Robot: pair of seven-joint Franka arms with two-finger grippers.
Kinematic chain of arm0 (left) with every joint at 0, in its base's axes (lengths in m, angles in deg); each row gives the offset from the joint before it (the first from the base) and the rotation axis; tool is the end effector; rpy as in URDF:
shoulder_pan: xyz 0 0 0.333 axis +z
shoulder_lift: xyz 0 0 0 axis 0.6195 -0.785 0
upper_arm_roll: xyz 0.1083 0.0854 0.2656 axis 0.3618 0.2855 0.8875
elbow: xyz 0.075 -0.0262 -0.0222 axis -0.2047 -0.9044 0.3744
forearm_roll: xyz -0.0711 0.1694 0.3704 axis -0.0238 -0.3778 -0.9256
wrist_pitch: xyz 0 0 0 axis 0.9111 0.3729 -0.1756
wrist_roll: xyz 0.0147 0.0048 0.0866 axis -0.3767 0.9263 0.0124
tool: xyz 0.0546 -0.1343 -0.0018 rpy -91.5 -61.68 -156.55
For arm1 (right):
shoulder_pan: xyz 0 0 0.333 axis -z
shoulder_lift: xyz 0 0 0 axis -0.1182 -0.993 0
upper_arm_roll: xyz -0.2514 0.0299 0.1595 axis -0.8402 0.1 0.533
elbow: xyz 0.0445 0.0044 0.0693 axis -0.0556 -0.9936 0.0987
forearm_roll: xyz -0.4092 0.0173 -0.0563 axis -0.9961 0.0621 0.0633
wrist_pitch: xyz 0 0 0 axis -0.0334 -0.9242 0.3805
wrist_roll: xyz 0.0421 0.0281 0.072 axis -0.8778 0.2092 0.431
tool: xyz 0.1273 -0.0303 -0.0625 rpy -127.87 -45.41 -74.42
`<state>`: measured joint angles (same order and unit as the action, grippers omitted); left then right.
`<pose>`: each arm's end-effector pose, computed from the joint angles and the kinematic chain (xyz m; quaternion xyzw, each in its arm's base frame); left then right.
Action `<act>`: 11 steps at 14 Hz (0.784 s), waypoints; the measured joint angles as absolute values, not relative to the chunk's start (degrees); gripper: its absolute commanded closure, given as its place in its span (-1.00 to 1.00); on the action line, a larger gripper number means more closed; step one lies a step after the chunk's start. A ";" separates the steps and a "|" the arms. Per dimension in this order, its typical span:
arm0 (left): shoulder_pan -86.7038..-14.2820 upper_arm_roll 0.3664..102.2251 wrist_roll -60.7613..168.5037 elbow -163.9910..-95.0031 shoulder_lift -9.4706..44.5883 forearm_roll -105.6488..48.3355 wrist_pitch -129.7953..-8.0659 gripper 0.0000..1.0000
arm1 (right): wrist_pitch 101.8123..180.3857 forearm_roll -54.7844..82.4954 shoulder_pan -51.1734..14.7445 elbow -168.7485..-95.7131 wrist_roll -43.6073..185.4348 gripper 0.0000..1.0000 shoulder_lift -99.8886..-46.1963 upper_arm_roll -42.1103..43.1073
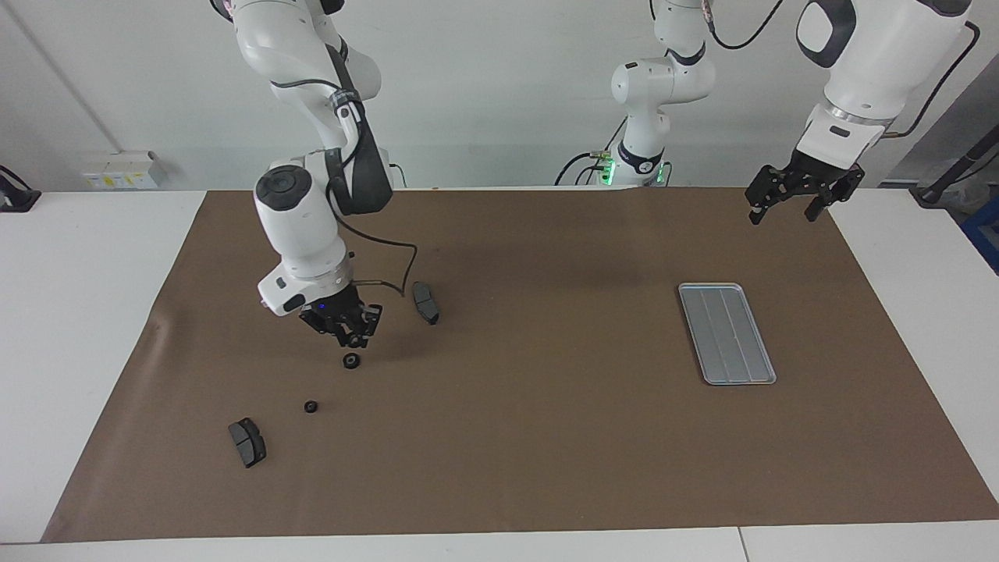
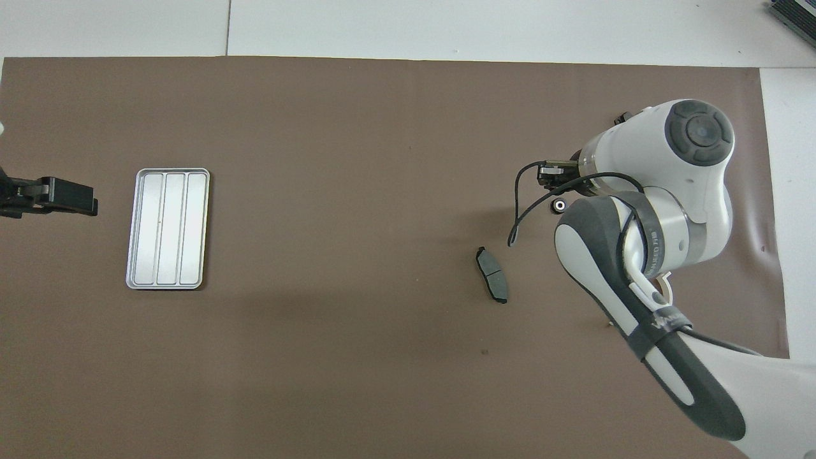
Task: Pick bearing gear from pile to tray
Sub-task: 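Carry the gear to the table centre and release it with the right gripper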
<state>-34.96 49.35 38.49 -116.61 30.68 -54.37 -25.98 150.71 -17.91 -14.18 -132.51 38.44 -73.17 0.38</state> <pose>0.5679 -0.0164 0.5555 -0.9997 0.0142 -0.0198 0.0064 0.6397 0.1604 0.3437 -0.9941 0.0839 -0.0619 0.0299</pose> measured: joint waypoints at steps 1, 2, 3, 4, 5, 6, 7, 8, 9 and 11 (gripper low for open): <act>-34.96 49.35 38.49 -116.61 30.68 -54.37 -25.88 -1.00 | 151.28 -17.91 -16.38 -132.30 34.51 1.00 -73.25 0.51; -34.96 49.35 38.49 -116.61 30.68 -54.37 -25.64 -1.00 | 152.08 -17.91 -18.56 -132.26 31.09 1.00 -73.36 0.57; -34.96 49.35 38.49 -116.61 30.68 -54.37 -25.20 -1.00 | 153.17 -17.91 -20.84 -132.26 27.82 1.00 -73.53 0.63; -34.96 49.33 38.50 -116.61 30.68 -54.37 -24.83 -1.00 | 154.28 -17.91 -23.13 -132.27 24.59 1.00 -73.78 0.67; -34.96 49.33 38.50 -116.61 30.68 -54.37 -24.55 -1.00 | 155.96 -17.91 -25.62 -132.26 21.15 1.00 -74.31 0.71; -34.96 49.34 38.50 -116.61 30.69 -54.37 -24.49 -1.00 | 157.69 -17.91 -27.57 -132.27 18.49 1.00 -75.02 0.73; -34.96 49.36 38.50 -116.61 30.71 -54.37 -24.45 -1.00 | 159.18 -17.97 -29.27 -132.28 16.27 1.00 -75.89 0.73; -34.96 49.36 38.49 -116.61 30.74 -54.37 -24.42 -1.00 | 160.24 -18.01 -30.61 -132.29 14.57 1.00 -76.82 0.72; -34.96 49.37 38.49 -116.61 30.82 -54.37 -24.40 -1.00 | 161.47 -18.03 -31.74 -132.31 12.97 1.00 -77.96 0.71; -34.96 49.45 38.49 -116.61 31.04 -54.37 -24.32 -1.00 | 163.95 -18.69 -34.11 -132.29 9.81 1.00 -80.86 0.62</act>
